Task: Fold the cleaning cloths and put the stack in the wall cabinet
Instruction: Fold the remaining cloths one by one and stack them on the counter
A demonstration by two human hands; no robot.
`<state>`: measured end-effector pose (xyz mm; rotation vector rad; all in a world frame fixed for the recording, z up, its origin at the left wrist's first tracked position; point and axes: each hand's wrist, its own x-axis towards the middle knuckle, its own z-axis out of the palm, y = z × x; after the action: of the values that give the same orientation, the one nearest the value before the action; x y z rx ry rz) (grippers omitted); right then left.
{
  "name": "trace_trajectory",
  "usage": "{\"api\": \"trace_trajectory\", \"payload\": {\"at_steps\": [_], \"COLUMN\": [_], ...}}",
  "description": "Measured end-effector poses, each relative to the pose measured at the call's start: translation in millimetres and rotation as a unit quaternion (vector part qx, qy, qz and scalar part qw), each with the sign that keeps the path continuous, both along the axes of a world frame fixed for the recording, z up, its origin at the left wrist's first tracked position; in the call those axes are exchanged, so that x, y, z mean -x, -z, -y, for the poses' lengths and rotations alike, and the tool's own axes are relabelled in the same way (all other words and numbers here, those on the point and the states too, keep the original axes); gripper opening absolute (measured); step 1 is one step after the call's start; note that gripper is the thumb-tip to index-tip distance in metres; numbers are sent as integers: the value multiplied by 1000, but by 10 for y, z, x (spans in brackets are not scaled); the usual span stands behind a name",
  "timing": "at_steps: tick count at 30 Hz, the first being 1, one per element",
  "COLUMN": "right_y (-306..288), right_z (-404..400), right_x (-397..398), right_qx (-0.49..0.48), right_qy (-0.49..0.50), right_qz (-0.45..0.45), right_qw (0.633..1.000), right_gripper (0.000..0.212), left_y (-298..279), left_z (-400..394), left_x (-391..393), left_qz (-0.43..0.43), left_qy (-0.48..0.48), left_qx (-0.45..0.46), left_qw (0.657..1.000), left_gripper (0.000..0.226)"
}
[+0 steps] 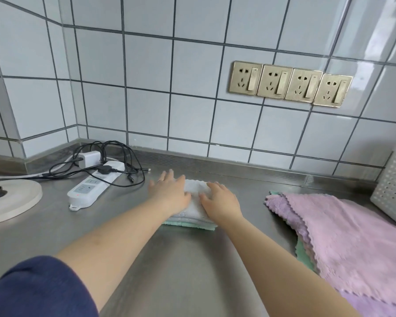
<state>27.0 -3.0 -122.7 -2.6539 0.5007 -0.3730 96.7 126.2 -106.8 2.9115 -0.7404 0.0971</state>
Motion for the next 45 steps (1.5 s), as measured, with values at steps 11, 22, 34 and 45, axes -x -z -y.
{"api": "trace_trajectory", "payload": {"at_steps": [11, 22, 34, 45], "right_y": [-391, -294, -30, -407], "right_z": [849, 1463, 1556, 2052], "right_x": [1439, 2764, 2874, 3025], "right_qx": [-4, 20, 271, 217], "right_qy": [58, 93, 94, 256], "right_qz": [65, -72, -87, -50], "right_qw": [996, 993, 954, 941], "right_gripper": [28, 20, 25, 30], "left_y": [-214, -40, 48, -411], "left_z": [853, 1510, 1725, 1687], "left_x": [1359, 2272, 2203, 1807], "left_qz": [33, 10, 56, -48], "left_qy": [251, 459, 345, 213], "left_qx": [121, 14, 30, 371], "left_qw": [960, 889, 937, 903], "left_gripper": [38, 23, 26, 33]}}
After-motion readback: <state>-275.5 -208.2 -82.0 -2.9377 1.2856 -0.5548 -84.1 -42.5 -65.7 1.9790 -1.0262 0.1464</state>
